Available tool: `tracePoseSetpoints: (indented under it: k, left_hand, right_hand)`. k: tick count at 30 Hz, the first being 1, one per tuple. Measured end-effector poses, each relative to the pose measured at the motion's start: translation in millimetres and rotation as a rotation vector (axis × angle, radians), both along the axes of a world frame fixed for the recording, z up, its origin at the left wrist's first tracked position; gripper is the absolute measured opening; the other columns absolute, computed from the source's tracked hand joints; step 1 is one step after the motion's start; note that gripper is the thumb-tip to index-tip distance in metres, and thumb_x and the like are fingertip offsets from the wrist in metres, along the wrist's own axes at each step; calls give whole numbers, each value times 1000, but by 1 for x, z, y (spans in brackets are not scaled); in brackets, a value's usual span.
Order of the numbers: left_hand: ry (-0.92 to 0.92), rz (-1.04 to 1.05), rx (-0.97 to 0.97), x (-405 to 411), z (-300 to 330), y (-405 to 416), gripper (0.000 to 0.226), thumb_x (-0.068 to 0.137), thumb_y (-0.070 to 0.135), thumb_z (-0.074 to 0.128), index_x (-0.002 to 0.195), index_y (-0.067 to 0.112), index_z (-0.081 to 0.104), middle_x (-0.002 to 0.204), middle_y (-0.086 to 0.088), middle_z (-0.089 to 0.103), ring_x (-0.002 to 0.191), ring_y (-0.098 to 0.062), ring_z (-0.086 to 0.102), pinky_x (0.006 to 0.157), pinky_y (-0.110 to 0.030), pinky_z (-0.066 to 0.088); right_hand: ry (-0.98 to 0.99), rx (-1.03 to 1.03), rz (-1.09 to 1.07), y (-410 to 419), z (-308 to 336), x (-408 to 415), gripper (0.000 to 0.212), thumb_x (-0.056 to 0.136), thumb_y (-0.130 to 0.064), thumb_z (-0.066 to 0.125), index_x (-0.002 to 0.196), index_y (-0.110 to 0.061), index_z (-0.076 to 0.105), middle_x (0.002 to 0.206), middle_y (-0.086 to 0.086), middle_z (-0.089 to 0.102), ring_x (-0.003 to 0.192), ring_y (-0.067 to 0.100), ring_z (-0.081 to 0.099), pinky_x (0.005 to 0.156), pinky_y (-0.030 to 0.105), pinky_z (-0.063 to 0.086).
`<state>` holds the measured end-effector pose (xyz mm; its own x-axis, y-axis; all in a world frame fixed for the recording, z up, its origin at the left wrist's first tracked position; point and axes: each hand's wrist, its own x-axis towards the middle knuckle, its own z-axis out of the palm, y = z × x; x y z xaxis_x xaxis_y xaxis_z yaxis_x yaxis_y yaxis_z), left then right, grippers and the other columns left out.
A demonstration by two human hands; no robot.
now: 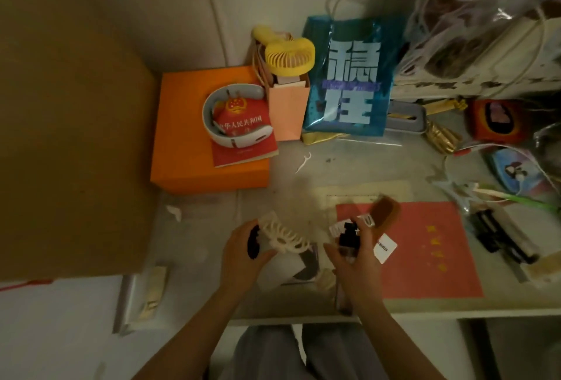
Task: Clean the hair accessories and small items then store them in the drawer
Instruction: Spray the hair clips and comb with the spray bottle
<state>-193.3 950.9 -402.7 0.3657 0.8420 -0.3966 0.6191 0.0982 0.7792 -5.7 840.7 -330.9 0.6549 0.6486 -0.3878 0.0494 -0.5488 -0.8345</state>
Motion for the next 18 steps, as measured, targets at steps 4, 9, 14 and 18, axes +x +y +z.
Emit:
tracePoseSetpoints:
  k: [4, 9, 14, 18]
  left_hand:
    - [-28, 22, 32, -8, 13, -1, 68, 68, 50, 73, 128, 23, 55, 121, 7, 62, 111, -9, 58, 95, -38, 50]
    - [-51, 71, 24, -15, 12, -4, 61, 77, 5, 75, 119, 39, 49, 119, 14, 56, 111, -9, 55, 92, -21, 44]
    - [-74, 210, -47, -18, 5, -12, 47, 88, 5, 64, 124, 28, 46, 115, 19, 51, 107, -5, 51, 87, -5, 35]
    - [-92, 275, -87, -18, 8, -14, 41, 89, 7, 62, 129, 14, 53, 120, 6, 54, 112, -11, 50, 86, -3, 33]
  right_hand:
    - [9, 17, 58, 5, -4, -20, 64, 85, -17, 69, 139, -23, 36, 107, -20, 56, 102, 15, 61, 72, 14, 51]
    - [53, -9, 98, 4, -15, -30, 64, 84, -23, 70, 138, -29, 37, 123, 0, 62, 104, 20, 65, 86, 38, 56]
    - [52, -26, 105, 4, -19, -34, 65, 84, -20, 71, 139, -26, 37, 126, -3, 60, 110, 19, 62, 91, 34, 53]
    - [37, -13, 113, 3, -18, -36, 64, 84, -23, 70, 137, -29, 35, 128, -2, 59, 112, 19, 61, 90, 28, 50]
